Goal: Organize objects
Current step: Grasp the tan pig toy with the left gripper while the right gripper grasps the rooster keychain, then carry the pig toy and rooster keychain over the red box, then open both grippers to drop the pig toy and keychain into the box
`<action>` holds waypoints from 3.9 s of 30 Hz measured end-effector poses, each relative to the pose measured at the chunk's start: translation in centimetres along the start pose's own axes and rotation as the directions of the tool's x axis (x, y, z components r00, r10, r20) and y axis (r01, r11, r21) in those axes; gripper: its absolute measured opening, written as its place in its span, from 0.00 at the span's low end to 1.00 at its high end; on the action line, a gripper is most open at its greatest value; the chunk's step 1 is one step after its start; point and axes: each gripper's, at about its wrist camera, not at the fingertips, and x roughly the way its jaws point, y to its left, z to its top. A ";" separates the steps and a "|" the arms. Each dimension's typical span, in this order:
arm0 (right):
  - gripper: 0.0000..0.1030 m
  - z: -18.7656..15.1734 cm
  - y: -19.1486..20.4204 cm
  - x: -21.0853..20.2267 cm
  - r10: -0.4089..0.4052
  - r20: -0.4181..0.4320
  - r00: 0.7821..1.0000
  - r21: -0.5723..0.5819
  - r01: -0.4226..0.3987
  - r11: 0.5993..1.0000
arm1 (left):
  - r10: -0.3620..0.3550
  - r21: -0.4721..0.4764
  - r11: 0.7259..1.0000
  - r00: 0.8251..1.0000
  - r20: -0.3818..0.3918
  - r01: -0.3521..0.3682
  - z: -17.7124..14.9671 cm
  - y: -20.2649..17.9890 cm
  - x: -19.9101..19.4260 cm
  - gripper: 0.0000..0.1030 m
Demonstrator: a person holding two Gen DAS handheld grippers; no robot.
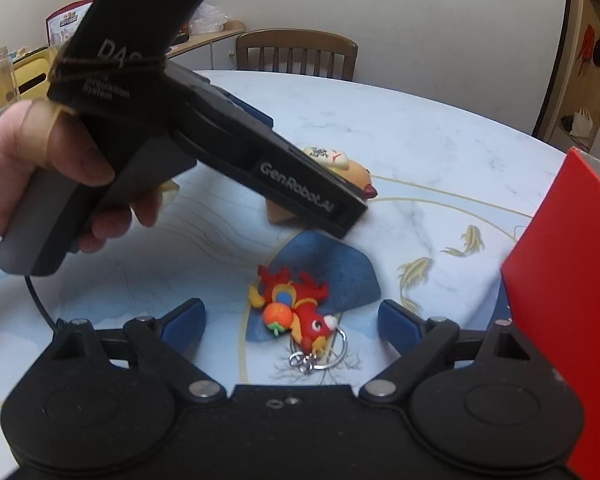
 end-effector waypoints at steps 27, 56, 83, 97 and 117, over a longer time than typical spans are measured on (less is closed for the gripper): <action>0.38 -0.2 1.4 -1.2 -0.011 0.024 1.000 0.008 0.011 1.000 | -0.070 -0.086 0.994 0.997 0.029 0.072 -2.2 0.0 -2.5 0.52; 0.35 -2.7 0.0 -13.1 -0.082 0.125 0.989 0.091 0.071 0.993 | -0.074 -0.079 0.994 0.995 0.069 0.080 -2.4 -5.6 -16.7 0.52; 0.36 0.1 -14.5 -22.3 -0.333 0.242 0.911 0.295 0.258 0.920 | -0.146 0.086 0.987 0.985 0.093 0.138 7.0 -17.3 -15.7 0.52; 0.36 -3.0 -22.3 -20.2 -0.423 0.147 0.894 0.357 0.351 0.866 | -0.109 0.164 0.982 0.992 0.057 0.099 11.2 -23.8 -7.8 0.52; 0.36 -5.6 -24.6 -14.9 -0.366 0.042 0.930 0.335 0.332 0.882 | 0.010 0.133 0.991 0.994 -0.111 0.005 12.5 -25.0 2.2 0.52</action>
